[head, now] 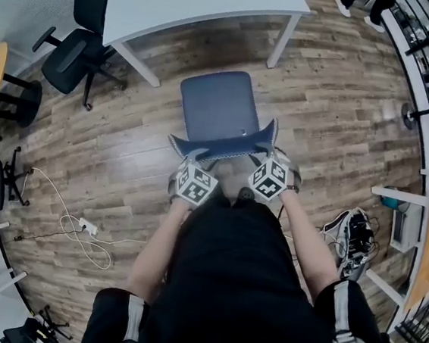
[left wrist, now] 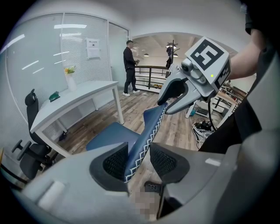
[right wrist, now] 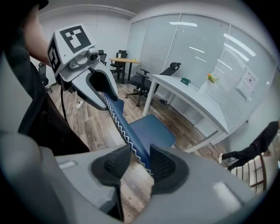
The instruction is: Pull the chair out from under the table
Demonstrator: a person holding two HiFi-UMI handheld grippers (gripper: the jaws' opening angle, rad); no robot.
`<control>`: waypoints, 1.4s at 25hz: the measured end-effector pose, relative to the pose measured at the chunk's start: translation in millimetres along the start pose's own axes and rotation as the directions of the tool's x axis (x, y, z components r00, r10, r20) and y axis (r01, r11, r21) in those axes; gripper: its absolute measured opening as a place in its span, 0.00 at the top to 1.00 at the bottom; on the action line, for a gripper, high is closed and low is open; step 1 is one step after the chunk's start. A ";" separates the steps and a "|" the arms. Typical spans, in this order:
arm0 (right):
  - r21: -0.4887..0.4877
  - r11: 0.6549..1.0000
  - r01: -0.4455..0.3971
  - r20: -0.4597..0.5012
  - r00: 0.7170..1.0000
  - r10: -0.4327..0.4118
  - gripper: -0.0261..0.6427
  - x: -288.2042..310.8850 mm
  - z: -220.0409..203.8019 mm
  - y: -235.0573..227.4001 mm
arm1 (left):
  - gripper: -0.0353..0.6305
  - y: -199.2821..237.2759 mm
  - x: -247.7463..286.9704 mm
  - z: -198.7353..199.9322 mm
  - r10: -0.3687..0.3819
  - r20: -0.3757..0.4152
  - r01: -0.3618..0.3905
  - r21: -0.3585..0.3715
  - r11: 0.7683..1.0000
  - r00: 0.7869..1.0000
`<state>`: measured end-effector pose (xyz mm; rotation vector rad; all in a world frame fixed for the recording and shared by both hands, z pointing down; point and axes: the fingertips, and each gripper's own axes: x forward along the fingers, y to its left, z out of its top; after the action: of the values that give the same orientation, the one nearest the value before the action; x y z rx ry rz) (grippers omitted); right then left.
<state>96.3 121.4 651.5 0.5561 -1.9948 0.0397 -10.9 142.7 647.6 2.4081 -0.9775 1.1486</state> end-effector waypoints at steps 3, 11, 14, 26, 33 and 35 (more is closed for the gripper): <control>-0.023 1.000 0.004 -0.021 1.000 -0.005 0.75 0.0 0.4 0.7 | 0.71 0.0 -0.5 0.5 0.000 -0.009 0.000 -0.008 1.000 1.000; 0.007 0.999 0.040 0.006 0.999 -0.040 0.85 -24.2 6.5 -5.0 | 0.71 2.1 -14.6 8.2 0.088 0.008 -0.087 -0.068 0.994 0.996; 0.037 0.998 0.050 0.042 0.998 -0.051 0.85 -41.6 8.7 -12.2 | 0.71 4.2 -30.0 16.0 0.129 0.049 -0.121 -0.133 0.984 0.990; -0.010 0.987 0.163 0.216 0.964 -0.157 0.87 -113.0 44.8 -41.6 | 0.79 -3.3 -86.4 80.6 0.261 0.201 -0.233 -0.152 0.961 0.944; 0.018 0.967 0.255 0.375 0.895 -0.243 0.91 -172.3 77.9 -64.1 | 0.84 -5.4 -129.1 138.5 0.326 0.343 -0.282 -0.173 0.944 0.881; 0.028 0.961 0.276 0.415 0.871 -0.262 0.92 -189.9 87.4 -68.2 | 0.85 -5.5 -144.7 153.7 0.342 0.388 -0.292 -0.181 0.939 0.856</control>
<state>121.2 107.0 433.5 0.8760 -2.3023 -0.3079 15.3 131.6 438.4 2.5080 -1.5796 0.6429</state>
